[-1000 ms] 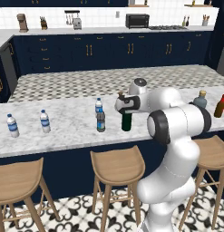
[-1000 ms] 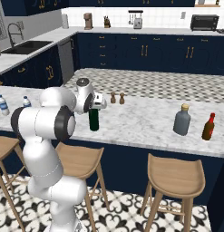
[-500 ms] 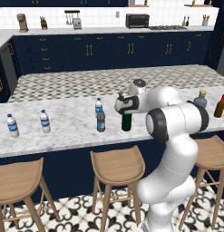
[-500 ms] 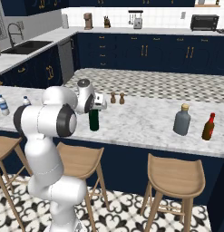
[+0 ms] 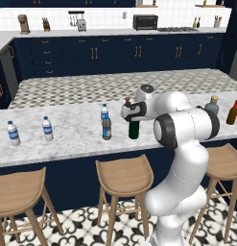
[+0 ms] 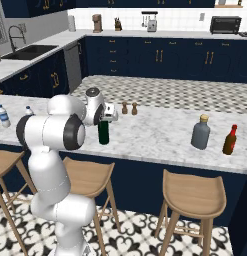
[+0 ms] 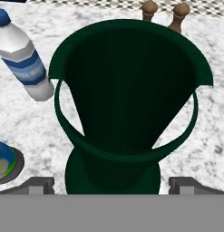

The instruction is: Move the plastic bottles in the middle to the plastics group, and the glass bottles in the middle to the glass group.

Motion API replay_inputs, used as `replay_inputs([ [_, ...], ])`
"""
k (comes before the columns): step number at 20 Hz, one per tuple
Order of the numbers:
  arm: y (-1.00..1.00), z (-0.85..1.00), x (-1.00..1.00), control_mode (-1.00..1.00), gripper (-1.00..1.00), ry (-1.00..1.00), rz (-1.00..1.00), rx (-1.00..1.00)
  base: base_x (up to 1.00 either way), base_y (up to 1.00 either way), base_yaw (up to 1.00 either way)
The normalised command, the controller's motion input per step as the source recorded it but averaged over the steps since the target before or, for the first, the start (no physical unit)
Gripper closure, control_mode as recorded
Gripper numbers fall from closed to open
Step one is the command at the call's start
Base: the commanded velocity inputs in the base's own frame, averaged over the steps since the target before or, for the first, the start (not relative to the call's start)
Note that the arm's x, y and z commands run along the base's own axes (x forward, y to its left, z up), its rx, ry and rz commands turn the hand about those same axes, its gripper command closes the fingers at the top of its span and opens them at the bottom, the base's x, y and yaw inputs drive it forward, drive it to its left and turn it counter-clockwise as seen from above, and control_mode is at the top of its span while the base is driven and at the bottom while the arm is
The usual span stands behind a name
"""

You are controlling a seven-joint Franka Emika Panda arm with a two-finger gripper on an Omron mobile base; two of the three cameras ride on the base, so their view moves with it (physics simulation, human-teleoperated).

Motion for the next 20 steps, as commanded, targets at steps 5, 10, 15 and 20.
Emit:
replay_inputs([
  [5,0.0,0.0,0.0,-1.0,1.0,0.0,0.0,0.0,0.0,0.0,0.0],
  [10,0.0,0.0,0.0,-1.0,1.0,0.0,0.0,0.0,0.0,0.0,0.0],
  [15,-0.11,0.16,-0.04,-1.0,1.0,0.0,0.0,0.0,0.0,0.0,0.0],
  [20,-0.63,0.54,-0.24,-1.0,1.0,0.0,0.0,0.0,0.0,0.0,0.0],
])
